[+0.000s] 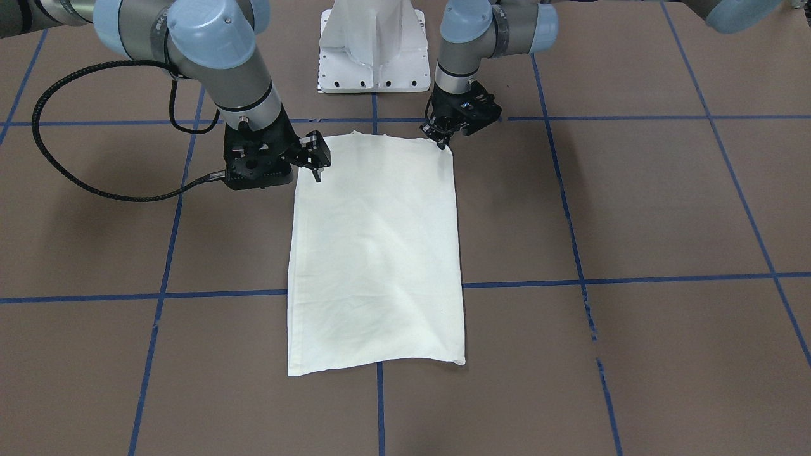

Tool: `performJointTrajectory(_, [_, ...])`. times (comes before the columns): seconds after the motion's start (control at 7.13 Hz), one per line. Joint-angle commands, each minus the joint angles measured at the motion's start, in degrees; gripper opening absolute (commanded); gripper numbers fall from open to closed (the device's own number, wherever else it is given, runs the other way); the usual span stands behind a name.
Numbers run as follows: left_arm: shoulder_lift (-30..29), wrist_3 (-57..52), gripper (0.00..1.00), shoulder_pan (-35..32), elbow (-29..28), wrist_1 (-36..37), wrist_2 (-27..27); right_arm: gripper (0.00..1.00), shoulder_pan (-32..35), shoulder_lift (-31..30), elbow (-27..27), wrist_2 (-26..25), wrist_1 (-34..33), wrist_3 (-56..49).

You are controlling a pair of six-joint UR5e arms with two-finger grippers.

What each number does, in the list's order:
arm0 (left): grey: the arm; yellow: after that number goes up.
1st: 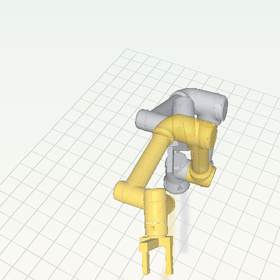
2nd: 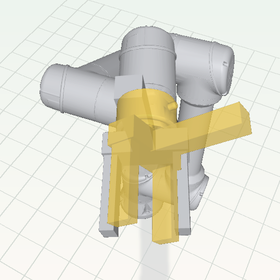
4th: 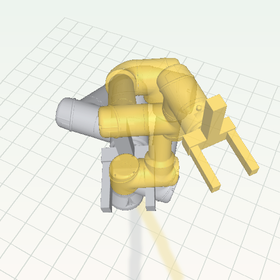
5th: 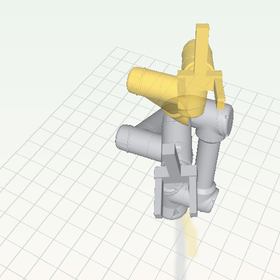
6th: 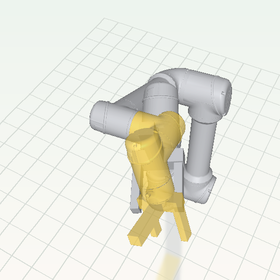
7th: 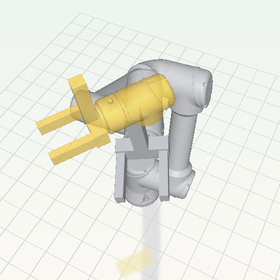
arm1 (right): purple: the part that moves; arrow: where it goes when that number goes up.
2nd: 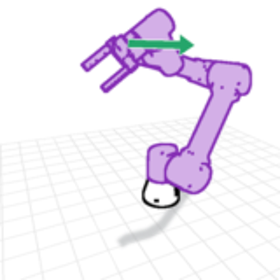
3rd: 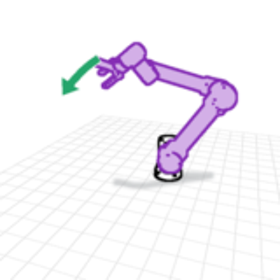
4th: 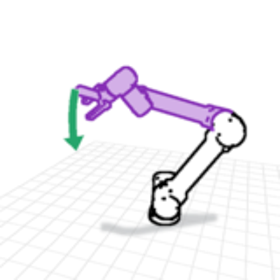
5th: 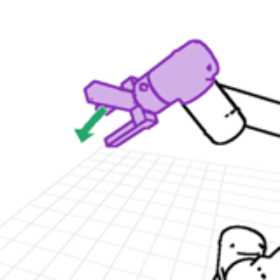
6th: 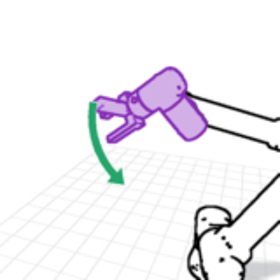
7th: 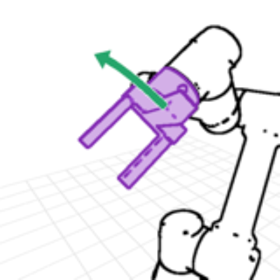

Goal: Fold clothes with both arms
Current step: 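Hold the right gripper over the shirt while the left gripper moves to its near corner, then move the right gripper to the shirt's near corner beside the left gripper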

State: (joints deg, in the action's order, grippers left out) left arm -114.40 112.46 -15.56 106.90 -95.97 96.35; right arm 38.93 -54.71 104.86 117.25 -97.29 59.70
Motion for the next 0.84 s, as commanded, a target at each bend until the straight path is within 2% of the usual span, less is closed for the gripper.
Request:
performJointTrajectory(0.0, [0.14,-0.48,0.00,-0.09,1.98,0.17,0.16,1.00,0.00,-0.48,0.25,0.00,0.00,0.84])
performJointTrajectory(0.14, [0.49,-0.66,0.00,0.00,4.09,1.30,0.25,1.00,-0.26,-0.66,0.60,-0.09,0.00,1.98])
performJointTrajectory(0.42, [0.32,-0.75,0.00,0.26,7.52,3.07,0.60,1.00,-4.63,-1.28,2.01,-0.87,0.00,12.75])
performJointTrajectory(0.7, [0.05,-0.93,0.00,0.53,8.06,2.99,0.86,1.00,-13.84,-3.20,3.07,-9.97,2.35,30.98])
